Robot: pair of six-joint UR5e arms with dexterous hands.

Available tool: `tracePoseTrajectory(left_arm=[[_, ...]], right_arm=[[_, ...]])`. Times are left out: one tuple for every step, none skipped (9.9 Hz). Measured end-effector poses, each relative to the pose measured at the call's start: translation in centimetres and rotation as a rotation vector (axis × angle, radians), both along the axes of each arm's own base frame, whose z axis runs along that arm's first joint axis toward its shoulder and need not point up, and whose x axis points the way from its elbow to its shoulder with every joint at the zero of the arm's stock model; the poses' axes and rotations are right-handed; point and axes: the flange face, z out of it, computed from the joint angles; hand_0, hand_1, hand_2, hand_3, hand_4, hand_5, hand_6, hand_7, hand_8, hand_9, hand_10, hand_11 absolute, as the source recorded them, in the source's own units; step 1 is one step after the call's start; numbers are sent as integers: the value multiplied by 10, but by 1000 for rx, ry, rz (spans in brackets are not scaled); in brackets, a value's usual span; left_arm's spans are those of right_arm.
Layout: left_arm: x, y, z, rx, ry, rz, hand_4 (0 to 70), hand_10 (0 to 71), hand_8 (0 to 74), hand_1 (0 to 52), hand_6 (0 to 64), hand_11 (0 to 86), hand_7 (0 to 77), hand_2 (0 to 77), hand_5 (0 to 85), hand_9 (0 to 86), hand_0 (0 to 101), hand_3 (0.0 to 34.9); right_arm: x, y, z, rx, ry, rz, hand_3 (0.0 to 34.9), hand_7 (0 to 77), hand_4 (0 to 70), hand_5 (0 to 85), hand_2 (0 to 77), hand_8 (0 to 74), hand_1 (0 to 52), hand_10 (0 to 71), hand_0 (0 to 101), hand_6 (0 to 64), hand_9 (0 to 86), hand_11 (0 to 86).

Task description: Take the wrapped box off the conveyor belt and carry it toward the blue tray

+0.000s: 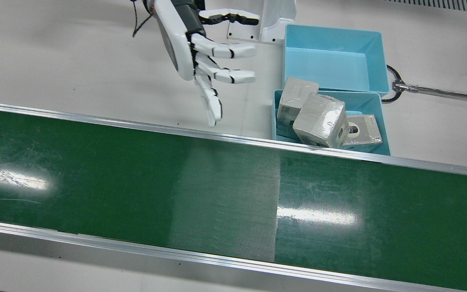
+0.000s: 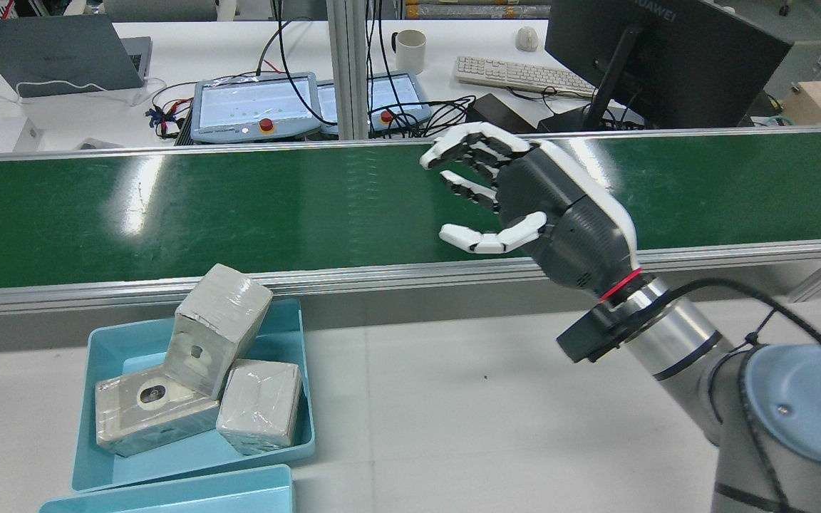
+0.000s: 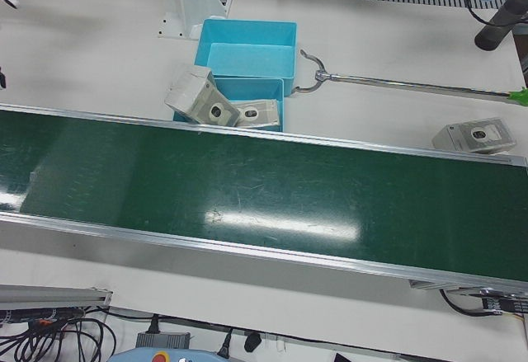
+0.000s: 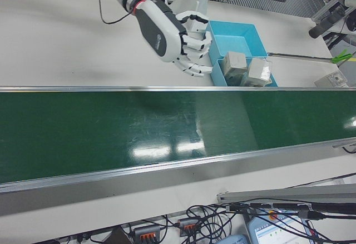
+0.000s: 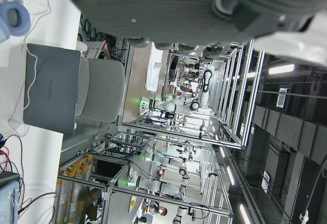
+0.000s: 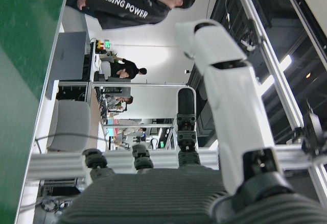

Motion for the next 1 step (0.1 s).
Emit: tracePoseTrajectory(left_arm=[[0,0,0,0,0,0,0,5,5,0,0,0,5,11,11,0,0,0]], right_arm=[[29,-30,28,-40,21,-1,177,545,327,556,284,169,120,245,490,333,289,213]])
